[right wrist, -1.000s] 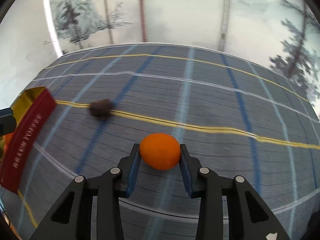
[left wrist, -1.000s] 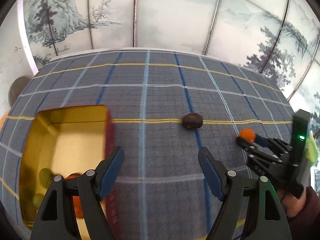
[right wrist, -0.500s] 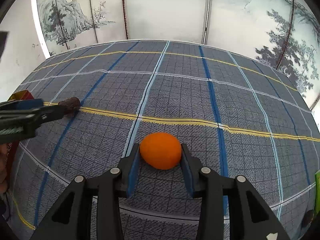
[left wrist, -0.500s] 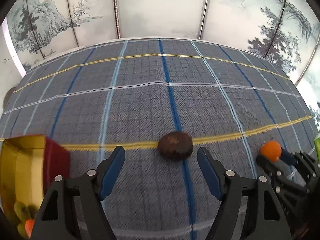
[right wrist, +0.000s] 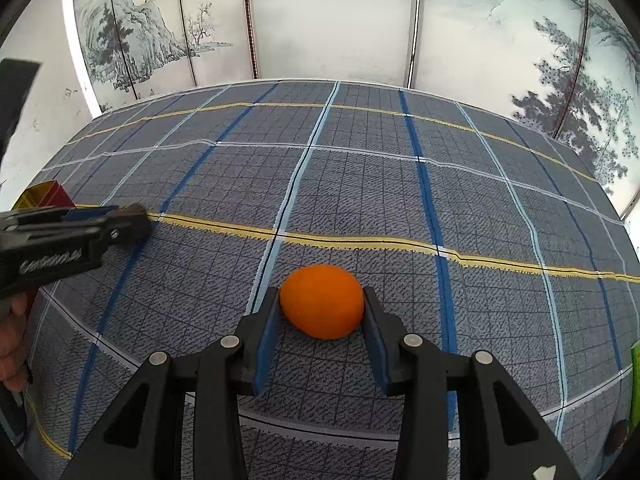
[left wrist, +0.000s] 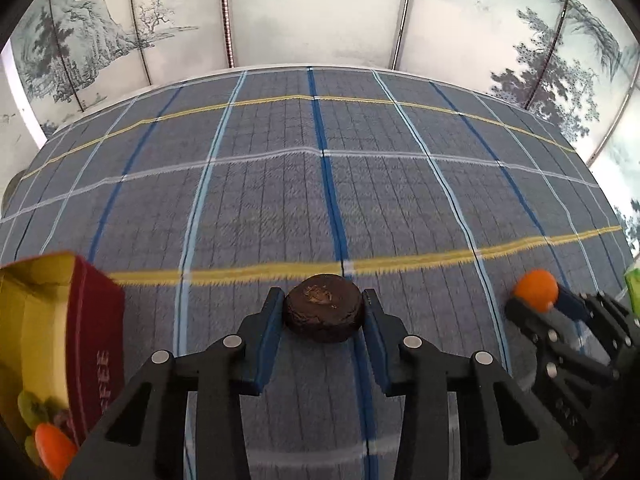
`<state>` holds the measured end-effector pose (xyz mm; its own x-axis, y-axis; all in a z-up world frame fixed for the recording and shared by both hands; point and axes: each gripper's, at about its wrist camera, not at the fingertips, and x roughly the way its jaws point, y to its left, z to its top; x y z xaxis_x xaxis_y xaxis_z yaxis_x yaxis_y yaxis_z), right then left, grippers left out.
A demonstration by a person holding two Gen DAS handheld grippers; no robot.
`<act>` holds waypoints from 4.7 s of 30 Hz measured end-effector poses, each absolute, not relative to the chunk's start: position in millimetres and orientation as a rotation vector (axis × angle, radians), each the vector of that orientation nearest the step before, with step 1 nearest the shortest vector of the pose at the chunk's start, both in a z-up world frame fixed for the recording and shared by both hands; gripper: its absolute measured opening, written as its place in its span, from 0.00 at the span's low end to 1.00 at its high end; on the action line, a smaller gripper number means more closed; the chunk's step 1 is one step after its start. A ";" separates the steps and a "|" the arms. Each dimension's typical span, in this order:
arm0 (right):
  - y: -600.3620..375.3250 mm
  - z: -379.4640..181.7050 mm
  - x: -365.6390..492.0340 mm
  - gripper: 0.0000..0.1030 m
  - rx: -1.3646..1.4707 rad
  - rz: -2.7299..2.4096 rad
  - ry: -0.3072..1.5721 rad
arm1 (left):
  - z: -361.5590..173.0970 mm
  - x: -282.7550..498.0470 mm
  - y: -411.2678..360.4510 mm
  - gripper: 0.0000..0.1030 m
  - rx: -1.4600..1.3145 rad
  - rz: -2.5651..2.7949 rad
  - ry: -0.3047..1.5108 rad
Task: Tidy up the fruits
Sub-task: 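Lower the brown fruit into the tin with the left gripper and open, then carry the small mandarin into the tin with the right gripper and release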
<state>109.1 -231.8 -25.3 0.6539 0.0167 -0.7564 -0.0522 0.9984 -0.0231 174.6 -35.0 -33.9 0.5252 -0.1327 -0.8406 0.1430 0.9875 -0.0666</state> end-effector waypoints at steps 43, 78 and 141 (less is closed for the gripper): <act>-230.2 -25.2 109.3 0.37 -0.055 0.032 0.858 | 4.7 37.1 185.9 0.39 -0.137 0.145 0.974; -231.5 -25.7 110.0 0.37 -0.056 0.030 0.858 | -4.5 23.1 181.1 0.47 -0.074 0.176 0.988; 79.9 -1.3 34.3 0.34 -0.330 0.686 0.860 | 17.9 -52.4 237.7 0.64 -0.186 0.323 0.903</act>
<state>34.3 79.9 -1.3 0.4583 0.4182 -0.7842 -0.6718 0.7407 0.0024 -52.4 237.7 17.9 0.5756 0.1966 -0.7938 -0.3513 0.9360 -0.0229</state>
